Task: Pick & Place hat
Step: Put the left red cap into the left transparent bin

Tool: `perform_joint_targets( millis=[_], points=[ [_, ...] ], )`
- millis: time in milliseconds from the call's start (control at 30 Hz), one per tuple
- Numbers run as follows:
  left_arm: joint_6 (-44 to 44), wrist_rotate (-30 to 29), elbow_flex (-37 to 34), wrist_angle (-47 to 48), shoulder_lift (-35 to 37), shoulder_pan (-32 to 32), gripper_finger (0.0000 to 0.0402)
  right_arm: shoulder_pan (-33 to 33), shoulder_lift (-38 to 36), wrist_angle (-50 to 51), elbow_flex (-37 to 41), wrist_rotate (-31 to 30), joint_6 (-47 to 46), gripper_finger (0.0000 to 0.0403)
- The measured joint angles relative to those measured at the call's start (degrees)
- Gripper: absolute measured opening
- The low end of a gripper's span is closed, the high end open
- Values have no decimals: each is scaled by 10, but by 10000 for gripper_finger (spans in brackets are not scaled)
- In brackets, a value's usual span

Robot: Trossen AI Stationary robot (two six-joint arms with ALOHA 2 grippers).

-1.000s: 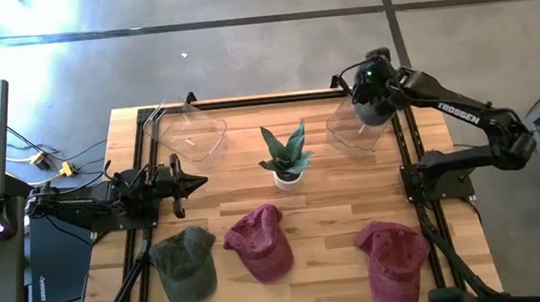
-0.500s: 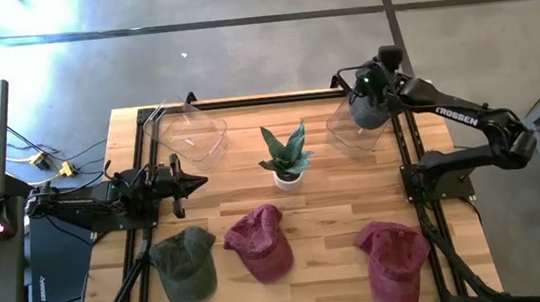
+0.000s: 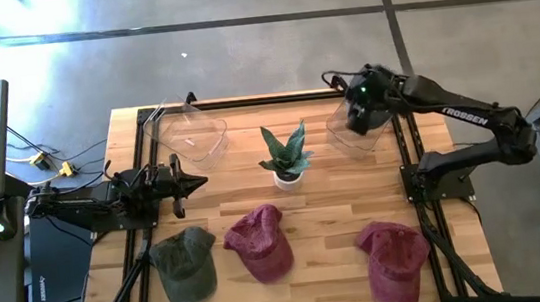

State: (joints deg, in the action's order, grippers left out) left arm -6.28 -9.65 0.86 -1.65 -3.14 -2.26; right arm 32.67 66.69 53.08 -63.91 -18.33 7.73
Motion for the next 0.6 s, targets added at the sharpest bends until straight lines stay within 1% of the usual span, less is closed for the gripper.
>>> perform_joint_targets(
  millis=[33,100,233,300,433,500,600],
  points=[
    [0,0,0,0,0,0,0,1,0,9,-1,32,-25,251],
    [0,0,0,0,0,0,0,3,-1,37,-1,52,-70,235],
    [0,0,0,0,0,0,0,4,0,61,30,16,-104,199],
    [0,0,0,0,0,0,0,4,1,38,56,14,-109,180],
    [0,0,0,0,0,0,0,-4,1,-52,108,69,-114,149],
    [0,0,0,0,0,0,0,-12,1,-85,122,82,-118,138],
    [0,0,0,0,0,0,0,-24,1,-73,117,82,-131,128]
  ],
)
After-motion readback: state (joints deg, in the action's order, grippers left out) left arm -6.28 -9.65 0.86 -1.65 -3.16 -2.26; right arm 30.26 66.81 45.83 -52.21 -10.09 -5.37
